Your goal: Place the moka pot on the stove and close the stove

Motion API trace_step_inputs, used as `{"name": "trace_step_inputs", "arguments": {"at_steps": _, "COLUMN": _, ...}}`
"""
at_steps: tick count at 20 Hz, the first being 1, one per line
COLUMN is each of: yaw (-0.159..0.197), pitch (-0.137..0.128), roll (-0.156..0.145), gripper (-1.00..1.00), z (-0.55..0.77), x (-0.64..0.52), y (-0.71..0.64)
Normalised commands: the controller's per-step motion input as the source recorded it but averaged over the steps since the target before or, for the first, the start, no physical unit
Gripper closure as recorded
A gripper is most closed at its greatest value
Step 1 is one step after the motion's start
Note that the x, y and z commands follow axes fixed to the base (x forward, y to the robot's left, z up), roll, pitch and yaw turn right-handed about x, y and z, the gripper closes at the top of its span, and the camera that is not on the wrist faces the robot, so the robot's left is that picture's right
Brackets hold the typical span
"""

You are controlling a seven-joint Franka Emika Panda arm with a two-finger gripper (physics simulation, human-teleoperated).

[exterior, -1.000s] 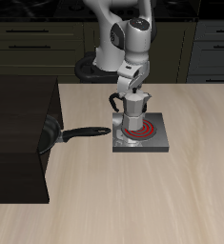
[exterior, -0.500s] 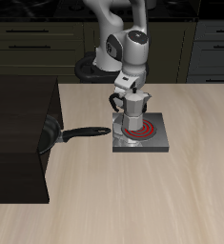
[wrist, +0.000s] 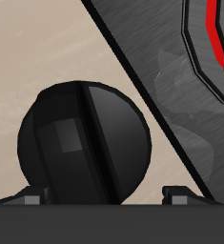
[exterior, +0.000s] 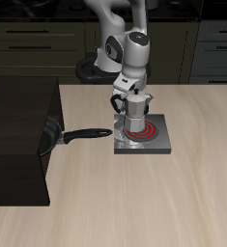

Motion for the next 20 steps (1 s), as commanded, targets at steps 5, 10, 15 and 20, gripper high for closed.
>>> {"name": "trace_step_inputs", "arguments": {"at_steps": 5, "yaw": -0.035, "pitch": 0.015, "roll": 0.023, "gripper": 1.0, "z": 0.1, "x": 0.02, "y": -0.12}}
{"name": "trace_step_inputs", "arguments": {"at_steps": 10, "yaw": -0.02, "pitch": -0.016, "roll": 0.011, "gripper": 1.0, "z": 0.13, "x": 0.03, "y": -0.02}}
{"name": "trace_step_inputs", "arguments": {"at_steps": 15, "yaw": -0.008, "pitch": 0.003, "roll": 0.022, "gripper": 1.0, "z": 0.05, "x": -0.03, "y": 0.03}}
{"name": "trace_step_inputs", "arguments": {"at_steps": 20, "yaw": -0.025, "pitch": 0.01, "roll": 0.005, "gripper": 1.0, "z": 0.07, "x": 0.1, "y": -0.02}}
